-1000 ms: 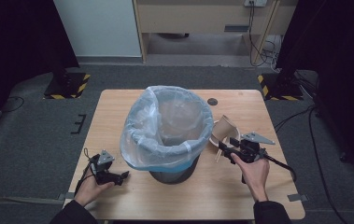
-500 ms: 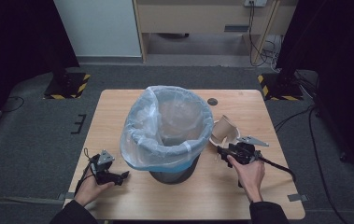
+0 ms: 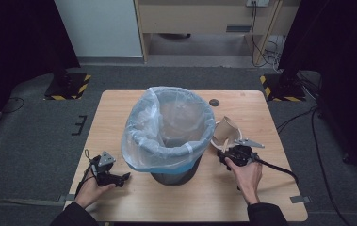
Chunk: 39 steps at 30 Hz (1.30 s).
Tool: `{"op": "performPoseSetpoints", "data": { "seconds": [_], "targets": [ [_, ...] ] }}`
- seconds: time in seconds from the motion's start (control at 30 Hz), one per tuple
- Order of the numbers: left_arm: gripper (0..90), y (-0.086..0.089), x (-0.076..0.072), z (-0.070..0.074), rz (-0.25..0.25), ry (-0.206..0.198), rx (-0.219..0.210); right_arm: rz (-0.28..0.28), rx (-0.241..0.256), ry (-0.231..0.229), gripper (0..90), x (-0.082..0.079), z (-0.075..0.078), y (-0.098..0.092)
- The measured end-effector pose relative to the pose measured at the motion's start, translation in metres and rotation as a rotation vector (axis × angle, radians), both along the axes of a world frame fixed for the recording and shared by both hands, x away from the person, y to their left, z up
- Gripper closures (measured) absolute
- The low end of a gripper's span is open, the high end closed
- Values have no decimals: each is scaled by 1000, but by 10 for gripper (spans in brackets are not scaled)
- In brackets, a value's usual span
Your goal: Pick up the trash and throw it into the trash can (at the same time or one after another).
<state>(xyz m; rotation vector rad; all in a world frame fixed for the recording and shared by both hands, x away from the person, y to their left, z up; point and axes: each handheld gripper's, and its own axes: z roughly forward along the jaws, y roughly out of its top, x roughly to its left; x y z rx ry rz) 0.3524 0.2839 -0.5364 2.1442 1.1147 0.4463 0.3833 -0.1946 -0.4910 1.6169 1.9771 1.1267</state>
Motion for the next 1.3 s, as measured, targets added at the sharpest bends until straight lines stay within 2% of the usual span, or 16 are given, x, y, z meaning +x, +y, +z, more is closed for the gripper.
{"op": "performPoseSetpoints", "data": {
  "seconds": [0.13,0.23,0.53,0.6,0.7,0.97,1.3],
  "targets": [
    [0,0,0,0,0,0,0,12,-45,5,512,1,1,-4],
    [0,0,0,0,0,0,0,21,-61,16,536,1,1,-5],
    [0,0,0,0,0,0,0,18,-100,60,530,2,-1,-7],
    [0,0,0,0,0,0,0,2,-59,78,518,3,-3,-11],
    [0,0,0,0,0,0,0,-6,-56,92,529,4,-6,-16],
    [0,0,0,0,0,0,0,6,-20,104,693,4,-3,-19],
    [0,0,0,0,0,0,0,-11,18,90,688,3,3,-26]
  ]
}}
